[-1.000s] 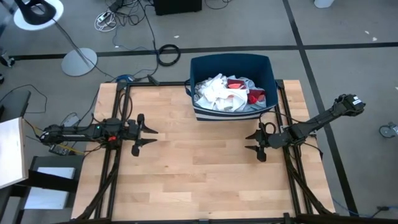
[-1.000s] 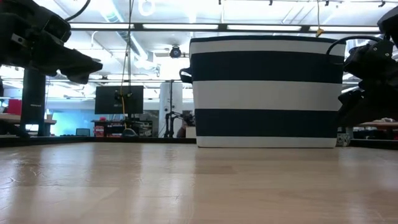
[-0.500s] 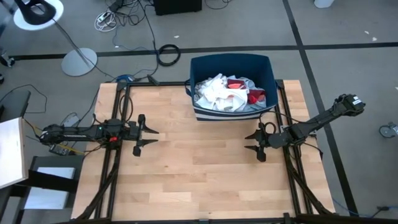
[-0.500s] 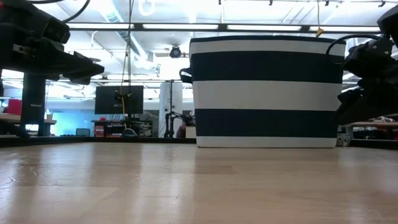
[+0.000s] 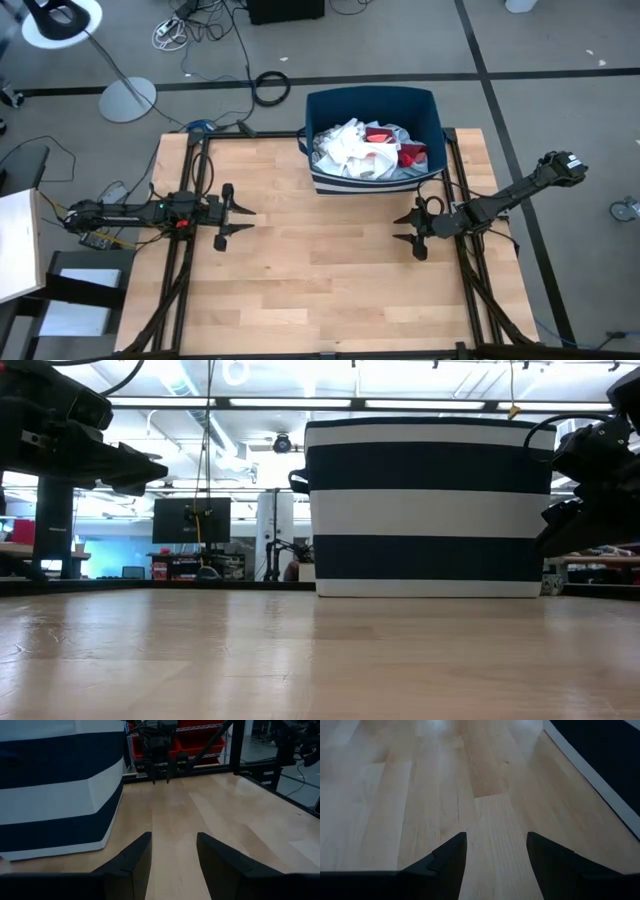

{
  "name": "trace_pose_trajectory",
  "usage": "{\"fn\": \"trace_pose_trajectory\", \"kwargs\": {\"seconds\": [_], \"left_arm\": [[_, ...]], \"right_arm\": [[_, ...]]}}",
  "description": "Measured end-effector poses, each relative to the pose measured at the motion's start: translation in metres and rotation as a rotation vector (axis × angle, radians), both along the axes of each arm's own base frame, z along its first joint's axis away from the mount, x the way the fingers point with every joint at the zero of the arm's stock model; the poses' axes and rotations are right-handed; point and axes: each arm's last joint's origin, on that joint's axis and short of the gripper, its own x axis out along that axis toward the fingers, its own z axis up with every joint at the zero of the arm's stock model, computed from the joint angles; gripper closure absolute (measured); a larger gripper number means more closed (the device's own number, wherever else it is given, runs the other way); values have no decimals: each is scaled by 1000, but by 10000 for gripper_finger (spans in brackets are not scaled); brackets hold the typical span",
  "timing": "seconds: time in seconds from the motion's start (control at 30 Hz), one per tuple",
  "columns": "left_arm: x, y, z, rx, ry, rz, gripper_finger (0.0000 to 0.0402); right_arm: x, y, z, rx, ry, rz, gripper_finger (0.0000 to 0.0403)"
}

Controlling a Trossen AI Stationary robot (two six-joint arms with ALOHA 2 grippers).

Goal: Sort clothes
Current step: Return to Home Position

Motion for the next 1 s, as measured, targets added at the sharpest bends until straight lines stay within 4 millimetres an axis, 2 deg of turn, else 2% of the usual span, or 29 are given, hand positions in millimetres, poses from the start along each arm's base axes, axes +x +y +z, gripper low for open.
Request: {"fn": "trace_pose_trajectory", "kwargs": {"seconds": [0.8, 1.0], "left_arm": [[0, 0, 0, -1, -3, 0, 238], [-4, 0, 6, -1, -68, 2, 238]], "right_arm": [[0, 0, 0, 0, 0, 0, 193], [0, 0, 0, 0, 0, 0, 194]]}}
